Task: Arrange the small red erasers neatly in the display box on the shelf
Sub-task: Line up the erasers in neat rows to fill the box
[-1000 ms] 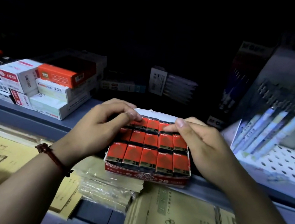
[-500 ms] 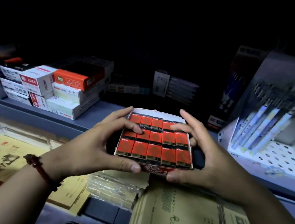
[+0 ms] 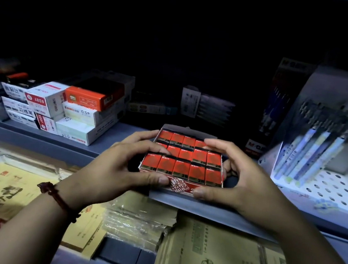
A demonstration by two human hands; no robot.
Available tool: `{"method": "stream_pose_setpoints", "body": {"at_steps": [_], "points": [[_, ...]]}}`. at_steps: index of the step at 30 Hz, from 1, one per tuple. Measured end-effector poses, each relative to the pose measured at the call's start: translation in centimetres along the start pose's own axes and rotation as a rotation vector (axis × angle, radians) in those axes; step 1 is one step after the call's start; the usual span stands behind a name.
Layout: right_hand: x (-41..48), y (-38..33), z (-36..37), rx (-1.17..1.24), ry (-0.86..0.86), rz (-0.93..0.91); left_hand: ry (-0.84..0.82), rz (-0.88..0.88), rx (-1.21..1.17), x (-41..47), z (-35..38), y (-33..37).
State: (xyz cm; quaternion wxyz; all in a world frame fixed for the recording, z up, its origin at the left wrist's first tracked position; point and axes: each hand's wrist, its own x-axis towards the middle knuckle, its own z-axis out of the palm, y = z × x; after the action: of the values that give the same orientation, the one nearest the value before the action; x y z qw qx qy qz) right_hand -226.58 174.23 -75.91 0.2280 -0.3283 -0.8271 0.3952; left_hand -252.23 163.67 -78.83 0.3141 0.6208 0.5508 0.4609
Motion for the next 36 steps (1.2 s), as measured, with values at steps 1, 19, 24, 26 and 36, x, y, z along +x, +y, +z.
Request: {"method": "stream_pose_setpoints", "body": {"at_steps": [1, 19, 24, 26, 36], "points": [[0.0, 0.0, 0.0, 0.008, -0.008, 0.008, 0.0, -0.002, 0.004, 0.0, 0.0, -0.1], [-0.1, 0.3, -0.2, -0.021, -0.017, 0.029, 0.083, -0.049, -0.019, -0.5, -0.5, -0.3], [0.0, 0.5, -0.1, -0.017, -0.01, 0.005, 0.1, -0.048, -0.011, -0.3, -0.1, 0.0], [0.1, 0.4, 0.0, -0.015, -0.013, -0.01, 0.152, -0.038, 0.018, -0.1, 0.4, 0.1], [0.3, 0.3, 0.9, -0.215, -0.088, -0.108, 0.19, -0.043, 0.061, 0.1, 1.4, 0.3]]}}
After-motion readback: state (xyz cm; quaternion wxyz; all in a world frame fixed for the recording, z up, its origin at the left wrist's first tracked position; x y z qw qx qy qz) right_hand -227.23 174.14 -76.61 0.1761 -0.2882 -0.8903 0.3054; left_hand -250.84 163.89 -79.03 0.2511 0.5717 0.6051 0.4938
